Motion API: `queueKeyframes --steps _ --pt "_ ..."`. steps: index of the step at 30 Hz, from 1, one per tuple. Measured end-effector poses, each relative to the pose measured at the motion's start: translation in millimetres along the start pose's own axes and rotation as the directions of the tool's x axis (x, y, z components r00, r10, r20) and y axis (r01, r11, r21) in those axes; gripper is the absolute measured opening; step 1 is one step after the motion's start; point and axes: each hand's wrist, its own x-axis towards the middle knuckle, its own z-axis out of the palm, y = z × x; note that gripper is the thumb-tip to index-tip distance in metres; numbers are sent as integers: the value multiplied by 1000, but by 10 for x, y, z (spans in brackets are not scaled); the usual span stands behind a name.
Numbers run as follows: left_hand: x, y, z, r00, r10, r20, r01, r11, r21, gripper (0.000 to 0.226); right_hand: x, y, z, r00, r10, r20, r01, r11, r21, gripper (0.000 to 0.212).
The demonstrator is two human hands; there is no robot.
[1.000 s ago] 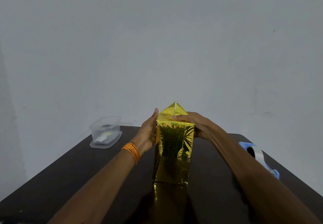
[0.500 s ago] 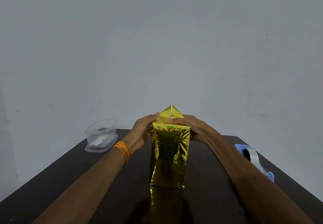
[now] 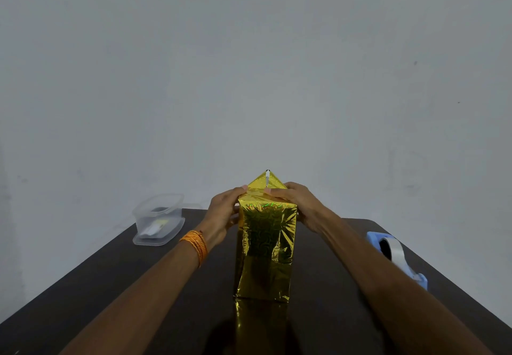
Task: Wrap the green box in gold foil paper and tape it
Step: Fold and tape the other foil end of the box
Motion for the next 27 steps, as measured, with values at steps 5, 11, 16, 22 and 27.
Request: queueKeyframes --steps 5,11,16,22,27 --pt "51 -56 -5 992 91 -90 -83 993 82 20 -193 -153 -37 900 -208 -383 234 972 23 27" --pt "-8 -68 48 947 203 -247 -157 968 195 26 -684 -306 55 821 -449 -353 359 886 -292 11" --pt "-132 -45 159 885 305 -351 -178 920 349 26 -754 -96 291 877 -440 -192 327 841 -431 21" --pt "-366 80 119 865 392 -314 -220 858 465 35 -701 -30 323 904 -404 -140 288 817 -499 47" --pt "-586 160 136 864 496 -90 -403 787 466 44 -633 -14 417 936 -346 -64 254 791 -556 88"
